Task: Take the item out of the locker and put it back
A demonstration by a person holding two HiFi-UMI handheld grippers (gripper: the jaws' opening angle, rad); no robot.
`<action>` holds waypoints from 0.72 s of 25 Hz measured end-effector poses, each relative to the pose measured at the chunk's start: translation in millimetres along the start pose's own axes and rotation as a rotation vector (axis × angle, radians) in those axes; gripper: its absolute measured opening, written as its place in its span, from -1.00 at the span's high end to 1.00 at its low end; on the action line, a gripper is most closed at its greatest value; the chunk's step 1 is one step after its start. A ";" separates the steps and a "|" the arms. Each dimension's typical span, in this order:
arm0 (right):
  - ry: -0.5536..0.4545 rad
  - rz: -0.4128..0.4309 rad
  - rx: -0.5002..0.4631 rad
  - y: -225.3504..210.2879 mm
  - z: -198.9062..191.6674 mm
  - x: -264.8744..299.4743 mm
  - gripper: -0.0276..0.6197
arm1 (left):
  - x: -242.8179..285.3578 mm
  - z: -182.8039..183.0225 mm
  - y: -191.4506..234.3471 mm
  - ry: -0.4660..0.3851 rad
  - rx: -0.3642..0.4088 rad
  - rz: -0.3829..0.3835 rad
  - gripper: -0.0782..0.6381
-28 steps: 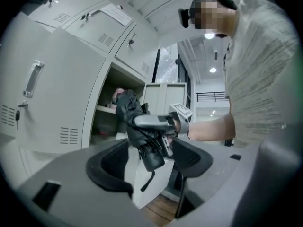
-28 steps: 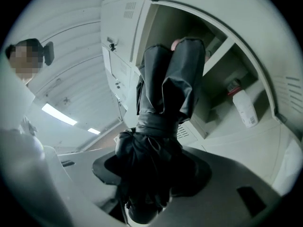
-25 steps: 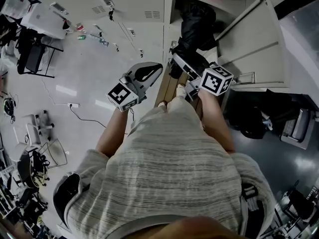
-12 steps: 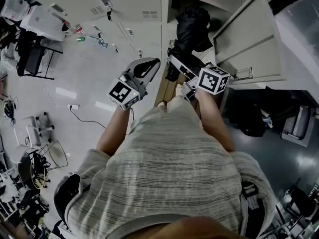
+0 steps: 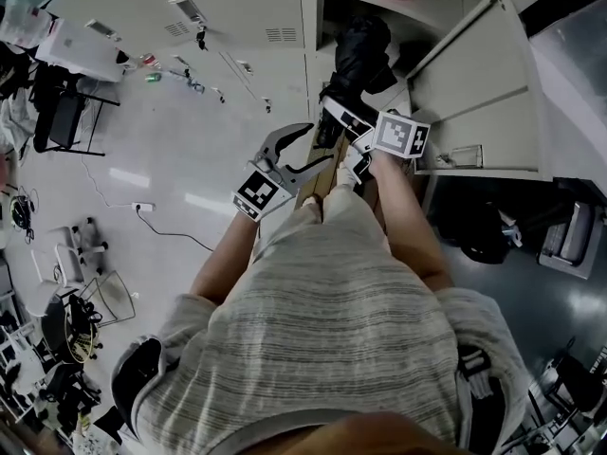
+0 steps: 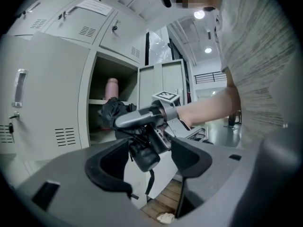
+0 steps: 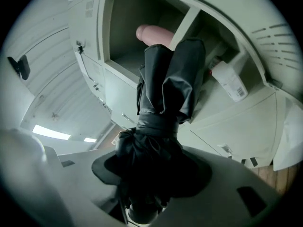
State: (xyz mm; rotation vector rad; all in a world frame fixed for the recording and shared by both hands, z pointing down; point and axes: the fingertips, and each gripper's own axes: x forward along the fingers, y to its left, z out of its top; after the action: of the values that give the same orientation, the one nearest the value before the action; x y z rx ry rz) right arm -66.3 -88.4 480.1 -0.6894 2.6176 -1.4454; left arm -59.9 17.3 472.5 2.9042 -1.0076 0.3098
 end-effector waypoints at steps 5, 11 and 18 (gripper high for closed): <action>0.027 -0.016 0.075 -25.9 7.6 20.3 0.12 | 24.9 -29.2 15.4 0.122 0.081 0.020 0.01; 0.075 -0.066 0.105 -59.5 18.3 37.8 0.12 | 45.8 -62.0 51.1 0.234 0.138 0.075 0.01; 0.099 -0.098 0.214 -91.6 28.5 60.6 0.12 | 58.9 -82.9 73.9 0.285 0.105 0.077 0.13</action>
State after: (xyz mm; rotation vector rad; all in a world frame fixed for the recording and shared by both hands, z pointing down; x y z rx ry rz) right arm -80.9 -177.9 548.4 -0.7471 2.4778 -1.7984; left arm -74.6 -67.1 564.5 2.8028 -1.0844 0.7769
